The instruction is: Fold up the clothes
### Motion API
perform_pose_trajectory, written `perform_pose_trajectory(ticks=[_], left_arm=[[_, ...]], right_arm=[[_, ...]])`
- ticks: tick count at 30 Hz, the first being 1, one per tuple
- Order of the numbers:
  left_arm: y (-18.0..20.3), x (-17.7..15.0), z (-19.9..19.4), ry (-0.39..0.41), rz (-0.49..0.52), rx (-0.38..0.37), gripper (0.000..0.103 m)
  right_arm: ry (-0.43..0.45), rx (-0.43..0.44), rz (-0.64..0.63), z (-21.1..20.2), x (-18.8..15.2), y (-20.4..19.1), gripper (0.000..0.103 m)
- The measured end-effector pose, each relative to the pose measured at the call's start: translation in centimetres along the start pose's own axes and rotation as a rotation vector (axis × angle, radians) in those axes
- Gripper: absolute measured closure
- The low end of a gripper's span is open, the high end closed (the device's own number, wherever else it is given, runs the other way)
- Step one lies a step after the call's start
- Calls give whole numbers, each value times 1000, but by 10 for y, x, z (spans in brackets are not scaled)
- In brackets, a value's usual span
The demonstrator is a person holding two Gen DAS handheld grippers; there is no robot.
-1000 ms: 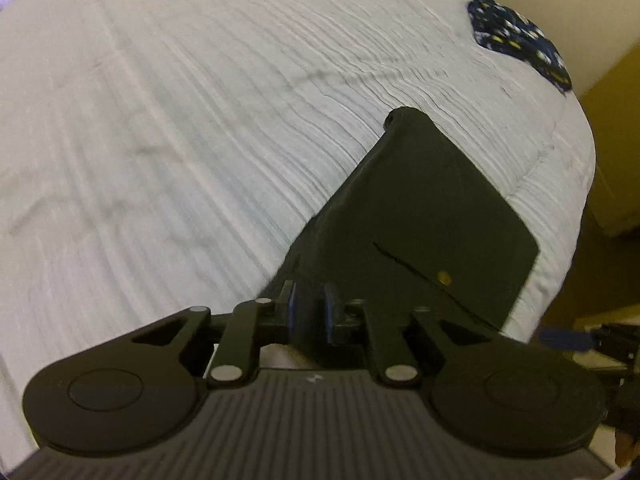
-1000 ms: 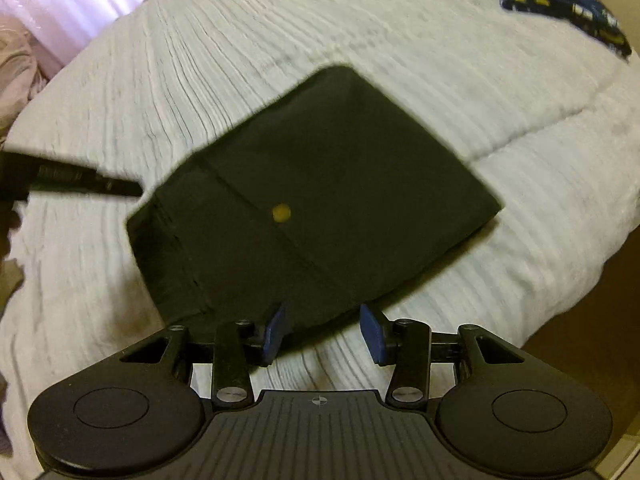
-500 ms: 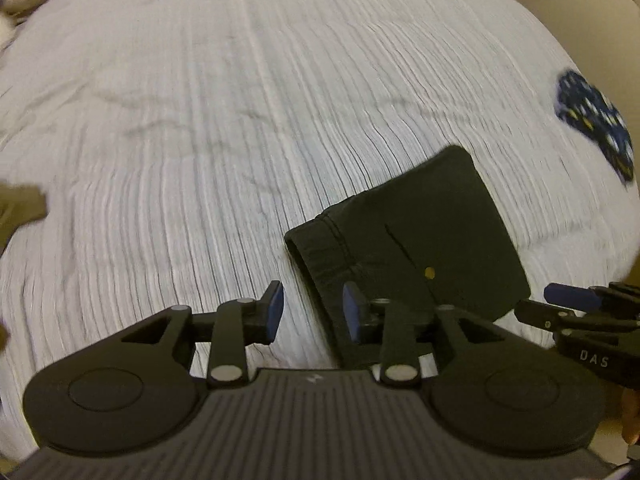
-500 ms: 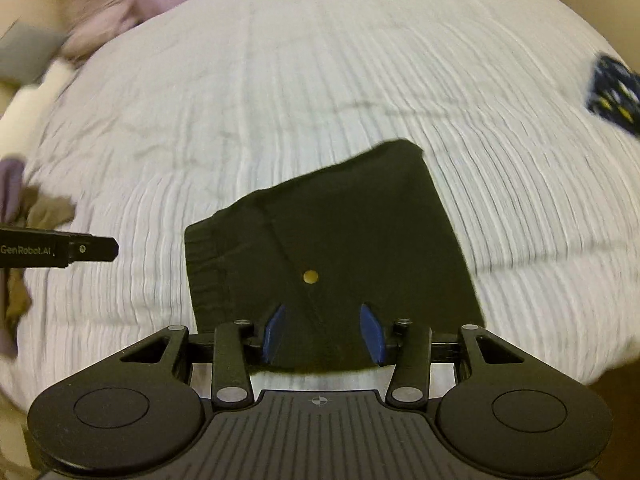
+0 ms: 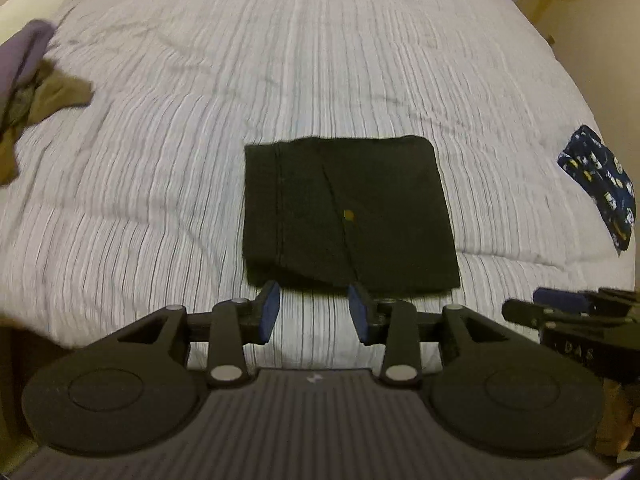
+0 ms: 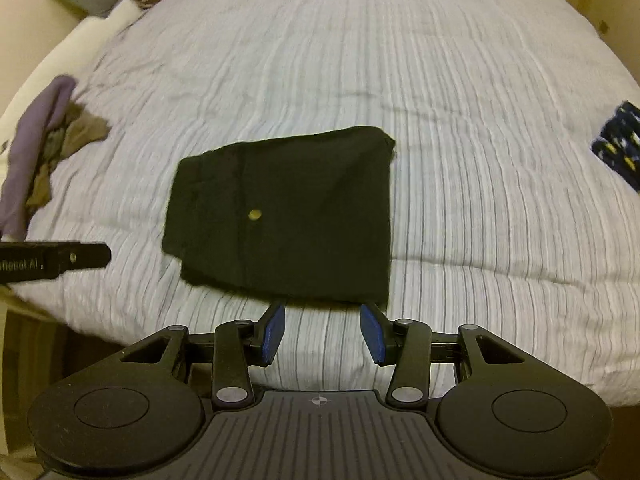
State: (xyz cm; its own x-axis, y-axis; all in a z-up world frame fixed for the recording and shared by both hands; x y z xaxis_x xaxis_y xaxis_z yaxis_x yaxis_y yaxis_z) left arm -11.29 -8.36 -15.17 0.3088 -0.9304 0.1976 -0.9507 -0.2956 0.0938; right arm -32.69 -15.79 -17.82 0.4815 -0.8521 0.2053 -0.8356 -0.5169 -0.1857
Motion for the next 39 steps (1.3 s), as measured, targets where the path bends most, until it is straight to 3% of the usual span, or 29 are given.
perform_pose_trajectory(ticks=[7, 16, 39], left_arm=[[-4, -40, -27, 33, -82, 42, 63], [-8, -71, -30, 18, -130, 58, 61], [20, -92, -24, 4, -99, 33, 59]], right_arm=[[1, 20, -137, -6, -21, -22, 57], [-22, 31, -166, -7, -46, -26, 57], [-30, 0, -106, -17, -78, 6, 57]])
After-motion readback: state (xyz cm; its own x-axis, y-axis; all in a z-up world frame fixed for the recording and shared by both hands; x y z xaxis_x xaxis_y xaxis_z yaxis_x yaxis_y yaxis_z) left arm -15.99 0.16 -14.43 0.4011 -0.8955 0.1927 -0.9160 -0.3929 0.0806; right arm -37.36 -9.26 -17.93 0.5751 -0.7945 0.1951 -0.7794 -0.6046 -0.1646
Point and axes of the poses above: each gripper's, at about its wrist camera, not at the fingertips, and z roughly the way its jaws point, y to its right, x to its top, the point moved 4 cm from there along z, roughly the way its jaws point, and after that the axes turned 10 degrees about -y, right-handed, at the moved point
